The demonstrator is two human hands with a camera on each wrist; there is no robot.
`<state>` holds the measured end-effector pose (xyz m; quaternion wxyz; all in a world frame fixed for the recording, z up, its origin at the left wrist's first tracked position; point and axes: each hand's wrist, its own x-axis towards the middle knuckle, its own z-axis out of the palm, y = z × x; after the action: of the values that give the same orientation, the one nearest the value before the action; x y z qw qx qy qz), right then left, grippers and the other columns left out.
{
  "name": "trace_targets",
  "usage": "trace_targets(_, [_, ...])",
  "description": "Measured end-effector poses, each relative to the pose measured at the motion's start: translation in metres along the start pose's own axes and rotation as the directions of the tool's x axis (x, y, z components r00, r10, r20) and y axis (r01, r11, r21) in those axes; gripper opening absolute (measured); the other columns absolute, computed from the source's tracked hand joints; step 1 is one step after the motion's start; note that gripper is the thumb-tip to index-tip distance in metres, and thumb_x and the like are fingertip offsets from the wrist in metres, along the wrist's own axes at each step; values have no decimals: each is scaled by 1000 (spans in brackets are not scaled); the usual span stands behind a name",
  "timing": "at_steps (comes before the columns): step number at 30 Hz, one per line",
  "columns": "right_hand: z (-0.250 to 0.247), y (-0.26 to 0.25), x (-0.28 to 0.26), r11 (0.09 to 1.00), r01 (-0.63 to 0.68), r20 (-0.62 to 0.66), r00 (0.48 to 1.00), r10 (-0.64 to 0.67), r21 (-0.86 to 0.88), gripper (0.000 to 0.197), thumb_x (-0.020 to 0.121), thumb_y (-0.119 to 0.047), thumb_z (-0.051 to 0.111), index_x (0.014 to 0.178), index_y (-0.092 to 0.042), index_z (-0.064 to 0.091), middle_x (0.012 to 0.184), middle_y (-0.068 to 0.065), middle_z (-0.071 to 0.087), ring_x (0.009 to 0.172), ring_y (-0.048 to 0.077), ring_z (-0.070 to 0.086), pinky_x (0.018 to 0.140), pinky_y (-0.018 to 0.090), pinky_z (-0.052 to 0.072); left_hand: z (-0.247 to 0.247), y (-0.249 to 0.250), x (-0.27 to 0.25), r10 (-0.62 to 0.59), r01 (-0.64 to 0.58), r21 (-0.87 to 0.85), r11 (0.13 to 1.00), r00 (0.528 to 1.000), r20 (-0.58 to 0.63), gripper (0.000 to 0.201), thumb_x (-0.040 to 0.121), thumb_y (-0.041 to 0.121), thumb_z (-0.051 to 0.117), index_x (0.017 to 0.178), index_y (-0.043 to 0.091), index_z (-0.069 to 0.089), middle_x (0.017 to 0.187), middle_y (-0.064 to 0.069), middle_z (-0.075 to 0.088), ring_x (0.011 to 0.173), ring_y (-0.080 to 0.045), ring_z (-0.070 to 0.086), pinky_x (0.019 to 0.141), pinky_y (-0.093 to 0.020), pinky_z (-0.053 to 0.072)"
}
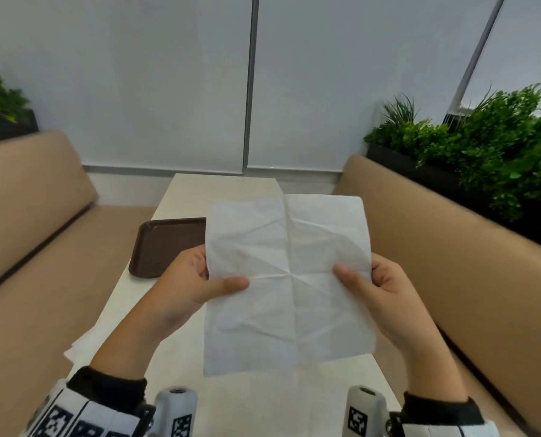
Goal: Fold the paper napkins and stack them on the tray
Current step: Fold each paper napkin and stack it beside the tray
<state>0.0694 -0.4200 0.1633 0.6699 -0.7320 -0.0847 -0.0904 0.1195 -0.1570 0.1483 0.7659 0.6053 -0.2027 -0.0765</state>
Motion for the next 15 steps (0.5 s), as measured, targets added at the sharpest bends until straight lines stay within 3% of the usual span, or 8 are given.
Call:
trace_targets(5, [0,7,-1,990,103,-33,994,-100,95,21,84,-8,59,103,-6,69,100,10,74,90,23,71,71,28,57,-11,9,-10,11,-17,161,987,999,40,64,45,47,90,101,22,74,110,-3,72,104,-19,67,87,-28,55])
trace_targets(8, [0,14,0,985,121,-18,993,-120,120,21,79,-4,62,95,-8,74,95,10,75,86,20,72,69,25,57,-15,12,-16,-9,-1,191,982,999,52,43,62,38,84,102,27,73,110,0,72,105,-16,67,88,-25,54])
trace_targets(10, [0,17,1,986,144,-21,990,-142,84,18,81,3,60,88,-4,75,95,10,75,85,20,71,69,24,56,-14,14,-19,-4,-14,221,975,997,81,31,71,34,80,101,28,74,108,1,73,105,-14,67,87,-25,54])
trace_targets(12, [0,21,2,989,130,-18,992,-129,73,30,85,16,53,74,-5,72,92,8,73,79,20,68,65,24,54,-13,15,-21,4,-31,302,953,996,88,26,70,37,80,94,27,75,107,3,73,105,-9,66,84,-24,53])
trace_targets(15, [0,26,3,996,61,-9,998,-60,65,44,89,16,48,67,-14,71,78,12,68,68,27,59,61,30,47,-18,12,-20,-44,29,377,926,999,30,9,74,18,67,80,19,73,99,1,73,91,-16,70,73,-32,55])
